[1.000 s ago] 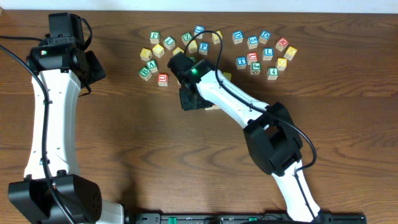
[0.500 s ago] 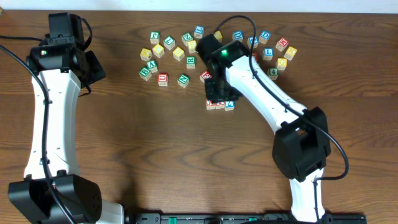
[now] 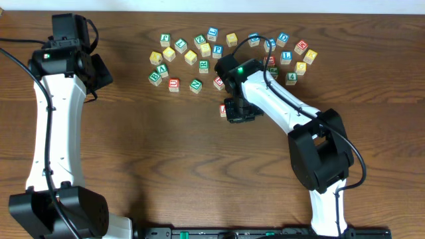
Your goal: Spell out AI2
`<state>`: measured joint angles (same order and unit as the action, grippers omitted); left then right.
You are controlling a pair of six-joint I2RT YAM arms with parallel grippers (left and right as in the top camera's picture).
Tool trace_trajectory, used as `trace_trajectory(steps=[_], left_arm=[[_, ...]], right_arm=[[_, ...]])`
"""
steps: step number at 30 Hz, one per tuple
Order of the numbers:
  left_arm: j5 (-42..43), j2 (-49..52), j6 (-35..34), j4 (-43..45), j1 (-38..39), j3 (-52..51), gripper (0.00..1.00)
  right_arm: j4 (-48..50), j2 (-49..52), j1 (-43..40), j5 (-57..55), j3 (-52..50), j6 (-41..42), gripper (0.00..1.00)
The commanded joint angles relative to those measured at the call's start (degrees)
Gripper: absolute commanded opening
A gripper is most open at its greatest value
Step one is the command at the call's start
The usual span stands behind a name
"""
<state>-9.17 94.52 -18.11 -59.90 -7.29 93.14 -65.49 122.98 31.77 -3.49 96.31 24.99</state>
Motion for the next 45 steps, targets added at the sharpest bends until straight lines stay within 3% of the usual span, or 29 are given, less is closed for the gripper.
trace_trajectory(steps=[1, 18, 24, 34, 45], left_arm=[[-0.3, 0.6, 0.5, -0.2, 0.0, 0.8, 0.56], [-0.3, 0.6, 0.5, 0.0, 0.0, 0.8, 0.56], [-0.3, 0.6, 0.5, 0.0, 0.0, 0.8, 0.56], [-0.3, 0.6, 0.5, 0.0, 0.0, 0.8, 0.56], [-0.3, 0.6, 0.5, -0.1, 0.0, 0.8, 0.56]], right_arm=[[2.5, 0.2, -0.1, -2.6, -2.7, -1.6, 0.04], [10.0, 0.2, -0.4, -2.6, -5.2, -4.3, 0.06], [9.5, -0.1, -0.6, -2.1, -4.8, -4.9, 0.01], [6.4, -9.8, -4.9, -2.2, -3.4, -3.3, 0.04], [10.7, -1.7, -9.9, 2.4, -3.5, -0.8, 0.01]])
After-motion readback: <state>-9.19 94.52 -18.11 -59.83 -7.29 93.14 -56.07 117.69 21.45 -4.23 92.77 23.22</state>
